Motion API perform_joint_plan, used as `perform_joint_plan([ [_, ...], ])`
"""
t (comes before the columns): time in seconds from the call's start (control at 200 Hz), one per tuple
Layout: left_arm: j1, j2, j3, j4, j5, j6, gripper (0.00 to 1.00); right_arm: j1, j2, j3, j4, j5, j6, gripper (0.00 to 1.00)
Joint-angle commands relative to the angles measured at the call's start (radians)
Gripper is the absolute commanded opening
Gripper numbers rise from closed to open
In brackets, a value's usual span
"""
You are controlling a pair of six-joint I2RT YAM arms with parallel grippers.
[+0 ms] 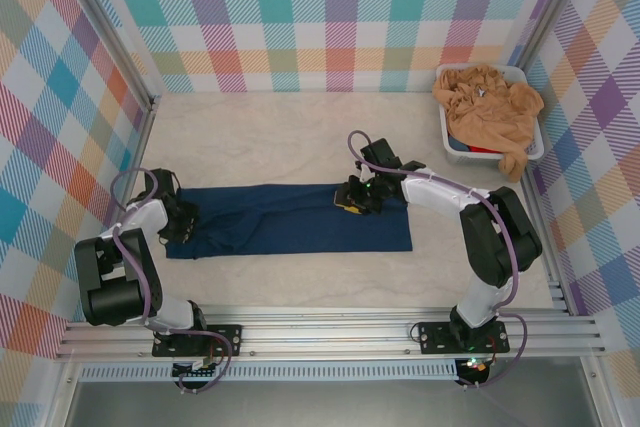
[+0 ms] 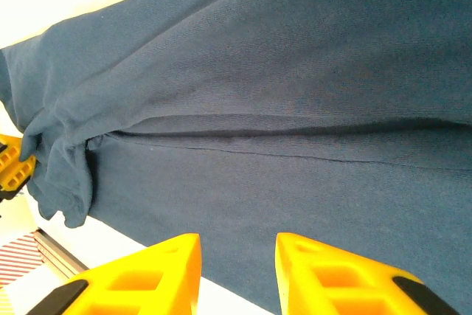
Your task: Fold and stack the t-shirts
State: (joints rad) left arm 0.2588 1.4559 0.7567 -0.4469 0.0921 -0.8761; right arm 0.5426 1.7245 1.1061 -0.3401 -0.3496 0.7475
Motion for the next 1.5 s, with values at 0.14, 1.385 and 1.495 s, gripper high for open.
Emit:
perform_joint_plan([
  [0.14, 0.008, -0.015, 0.116, -0.096, -0.017, 0.006, 0.18, -0.007, 0.014, 0.001, 0.012, -0.016, -0.007, 0.32],
  [1.385, -0.028, 0.069, 0.261, -0.145, -0.014, -0.082, 0.0, -0.012, 0.025, 0.006, 0.004, -0.017, -0.011, 0.32],
  [1.495, -0.034, 0.084, 0.302, -0.166, -0.019, -0.057, 0.0, -0.012, 0.029, 0.014, 0.004, -0.02, -0.014, 0.32],
])
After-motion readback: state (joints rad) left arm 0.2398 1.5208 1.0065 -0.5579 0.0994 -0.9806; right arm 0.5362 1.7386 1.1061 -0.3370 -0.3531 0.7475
